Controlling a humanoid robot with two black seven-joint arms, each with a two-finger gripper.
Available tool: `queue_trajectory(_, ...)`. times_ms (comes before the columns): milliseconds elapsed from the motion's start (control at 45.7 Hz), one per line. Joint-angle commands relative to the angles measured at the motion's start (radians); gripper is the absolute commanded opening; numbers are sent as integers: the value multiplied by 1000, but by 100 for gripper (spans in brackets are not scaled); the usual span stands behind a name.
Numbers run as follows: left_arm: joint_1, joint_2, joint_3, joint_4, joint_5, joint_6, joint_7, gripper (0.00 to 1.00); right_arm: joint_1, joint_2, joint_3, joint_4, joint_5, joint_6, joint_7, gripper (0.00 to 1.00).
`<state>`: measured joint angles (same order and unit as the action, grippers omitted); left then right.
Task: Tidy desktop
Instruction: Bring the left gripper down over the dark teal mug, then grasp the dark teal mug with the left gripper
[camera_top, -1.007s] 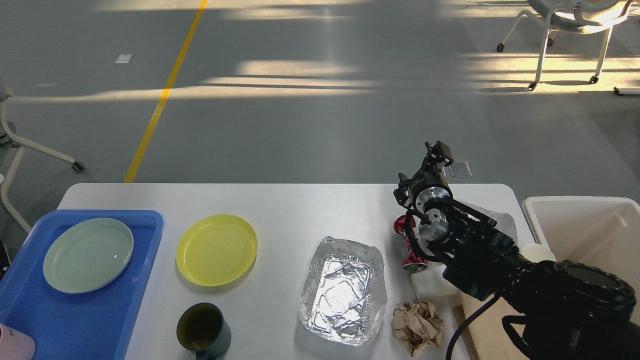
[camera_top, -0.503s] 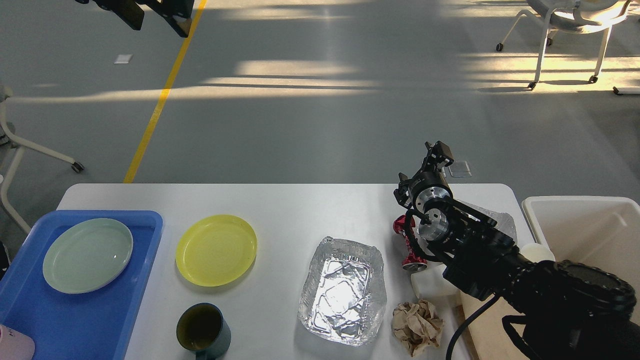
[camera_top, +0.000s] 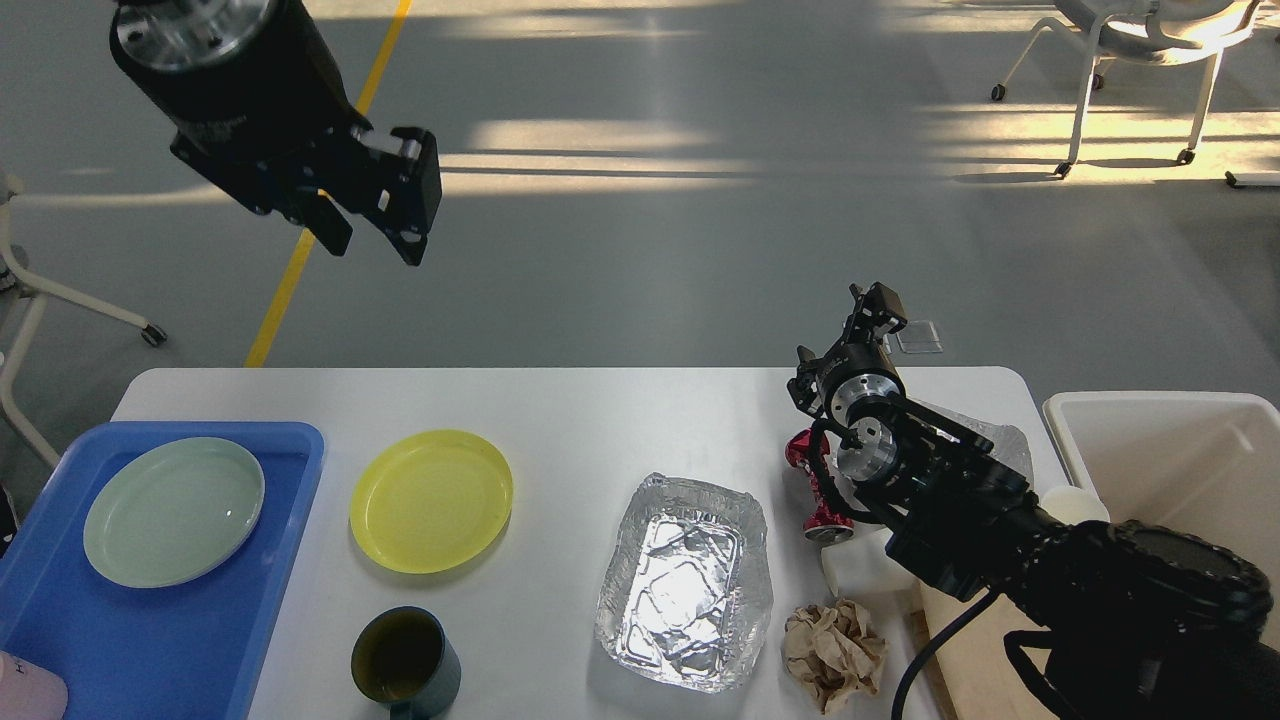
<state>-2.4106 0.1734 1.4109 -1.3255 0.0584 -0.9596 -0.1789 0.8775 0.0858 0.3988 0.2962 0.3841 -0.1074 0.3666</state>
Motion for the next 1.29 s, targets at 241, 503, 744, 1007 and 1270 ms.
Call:
queue_trajectory(241, 333, 14, -3, 0, 5, 0, 62, 53, 0, 0, 0, 0, -1, 0, 0, 100)
queue_trajectory(503, 458, 12, -24, -1, 6, 18, 116, 53, 0, 0, 0, 0, -1, 0, 0, 100)
queue_trajectory(744, 576, -5, -35, -3, 6, 147, 196, 53, 0, 0, 0, 0, -1, 0, 0, 100)
queue_trajectory(1007, 634, -3, -56, -3, 26, 209, 217, 53, 0, 0, 0, 1, 1, 0, 0, 100)
queue_trajectory(1270, 680, -3, -119, -3, 38, 256, 243, 53, 0, 0, 0, 1, -1, 0, 0, 100)
